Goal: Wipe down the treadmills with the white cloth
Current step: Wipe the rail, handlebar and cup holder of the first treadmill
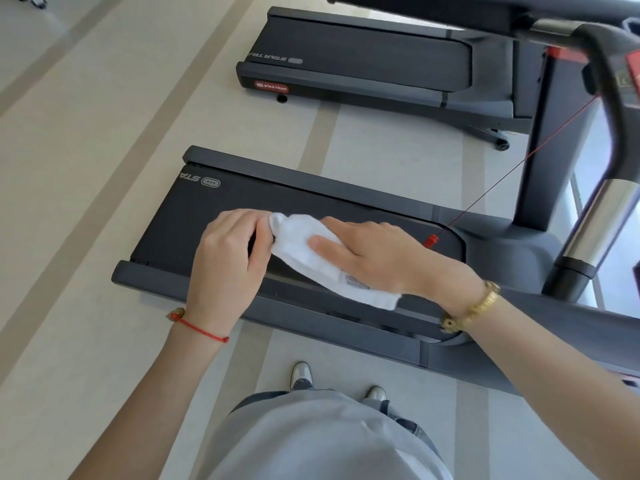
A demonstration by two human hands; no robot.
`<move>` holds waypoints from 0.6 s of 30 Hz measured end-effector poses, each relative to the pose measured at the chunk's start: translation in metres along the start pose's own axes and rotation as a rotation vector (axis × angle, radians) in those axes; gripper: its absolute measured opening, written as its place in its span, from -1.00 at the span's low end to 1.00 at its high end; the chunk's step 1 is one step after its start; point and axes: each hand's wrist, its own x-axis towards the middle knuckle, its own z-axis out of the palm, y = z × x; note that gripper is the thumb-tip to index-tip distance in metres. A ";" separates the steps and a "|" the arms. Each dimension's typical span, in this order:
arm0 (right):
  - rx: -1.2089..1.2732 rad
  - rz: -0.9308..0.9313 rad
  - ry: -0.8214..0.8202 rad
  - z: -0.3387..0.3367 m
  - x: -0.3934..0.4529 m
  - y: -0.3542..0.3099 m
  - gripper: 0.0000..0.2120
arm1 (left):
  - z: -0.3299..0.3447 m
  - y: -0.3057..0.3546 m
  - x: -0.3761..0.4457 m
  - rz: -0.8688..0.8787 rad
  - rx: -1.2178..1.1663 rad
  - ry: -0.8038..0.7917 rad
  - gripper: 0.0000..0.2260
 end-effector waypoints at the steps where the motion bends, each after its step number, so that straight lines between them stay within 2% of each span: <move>1: 0.033 -0.005 -0.033 0.000 0.011 -0.006 -0.56 | 0.000 0.000 0.000 -0.005 0.000 0.004 -0.51; 3: 0.058 -0.016 -0.061 0.000 0.024 -0.014 -0.56 | 0.000 -0.002 0.000 -0.028 -0.002 0.002 -0.55; 7: 0.003 -0.031 0.007 0.000 0.001 -0.001 -0.58 | -0.001 -0.001 0.000 -0.013 -0.004 -0.008 -0.60; 11: -0.011 0.100 -0.030 -0.006 -0.030 0.021 -0.53 | -0.001 -0.001 0.002 -0.002 -0.019 -0.010 -0.65; 16: 0.052 0.097 -0.083 -0.003 0.006 0.001 -0.57 | 0.002 -0.001 0.000 0.010 0.010 0.017 -0.66; 18: 0.066 0.086 -0.045 0.000 0.015 -0.008 -0.53 | 0.002 -0.001 -0.001 0.000 0.019 0.025 -0.65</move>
